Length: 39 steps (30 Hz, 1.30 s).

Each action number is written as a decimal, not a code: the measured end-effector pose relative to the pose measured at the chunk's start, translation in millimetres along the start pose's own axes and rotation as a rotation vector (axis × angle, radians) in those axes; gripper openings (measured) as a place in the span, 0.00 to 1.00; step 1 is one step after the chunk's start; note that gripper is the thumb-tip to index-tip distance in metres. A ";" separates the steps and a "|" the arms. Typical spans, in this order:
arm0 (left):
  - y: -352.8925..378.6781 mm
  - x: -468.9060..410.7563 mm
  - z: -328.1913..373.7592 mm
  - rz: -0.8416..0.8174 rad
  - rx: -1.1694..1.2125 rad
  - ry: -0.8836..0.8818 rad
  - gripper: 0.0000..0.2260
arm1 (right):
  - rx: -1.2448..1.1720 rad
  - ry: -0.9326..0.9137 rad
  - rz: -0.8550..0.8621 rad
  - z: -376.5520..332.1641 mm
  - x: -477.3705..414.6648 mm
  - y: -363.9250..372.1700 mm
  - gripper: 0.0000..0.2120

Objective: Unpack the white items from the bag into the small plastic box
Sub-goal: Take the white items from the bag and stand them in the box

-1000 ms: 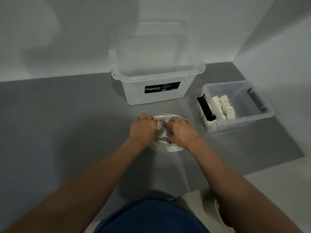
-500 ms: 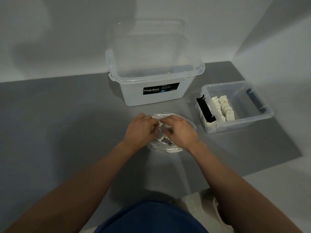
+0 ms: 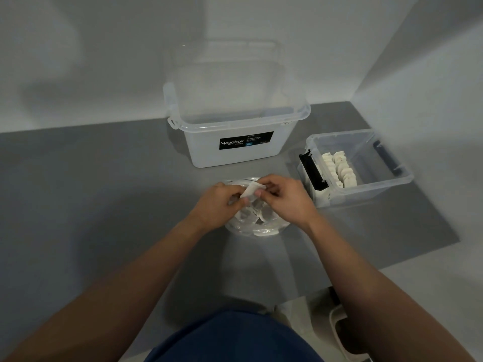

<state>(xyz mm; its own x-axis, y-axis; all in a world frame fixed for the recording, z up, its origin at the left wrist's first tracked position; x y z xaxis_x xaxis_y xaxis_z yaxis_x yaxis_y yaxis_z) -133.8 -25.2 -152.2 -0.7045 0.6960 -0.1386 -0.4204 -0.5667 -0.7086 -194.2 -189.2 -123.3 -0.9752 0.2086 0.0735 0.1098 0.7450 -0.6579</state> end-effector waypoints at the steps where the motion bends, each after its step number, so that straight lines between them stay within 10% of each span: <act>1: -1.2 -0.7 1.8 0.005 0.029 -0.018 0.09 | 0.005 -0.020 0.001 -2.8 1.2 -2.4 0.13; 15: 1.4 10.4 11.0 0.026 0.701 -0.325 0.10 | 0.083 -0.109 0.056 -23.4 11.4 -34.7 0.05; 31: -3.5 -23.5 72.3 0.151 1.026 -0.347 0.08 | -1.024 0.126 0.140 8.7 24.4 -50.4 0.07; 39: -1.8 -52.2 112.1 0.204 0.784 -0.226 0.07 | -0.529 0.044 0.188 9.5 29.5 -109.3 0.14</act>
<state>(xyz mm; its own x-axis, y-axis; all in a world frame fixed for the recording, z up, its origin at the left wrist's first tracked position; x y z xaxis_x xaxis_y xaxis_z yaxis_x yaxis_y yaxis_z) -160.4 -109.9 -66.2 -0.8720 0.4894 -0.0109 -0.4895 -0.8719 0.0129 -236.8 -270.5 -56.4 -0.9220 0.3861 0.0296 0.3732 0.9064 -0.1980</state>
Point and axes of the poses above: each hand's wrist, its own x-axis away from the middle knuckle, its own y-axis out of the palm, z = x × y, the point moved 6 cm from there along -x, towards the middle knuckle, and after that the axes turned 4 degrees about y, right-handed, at the moved point
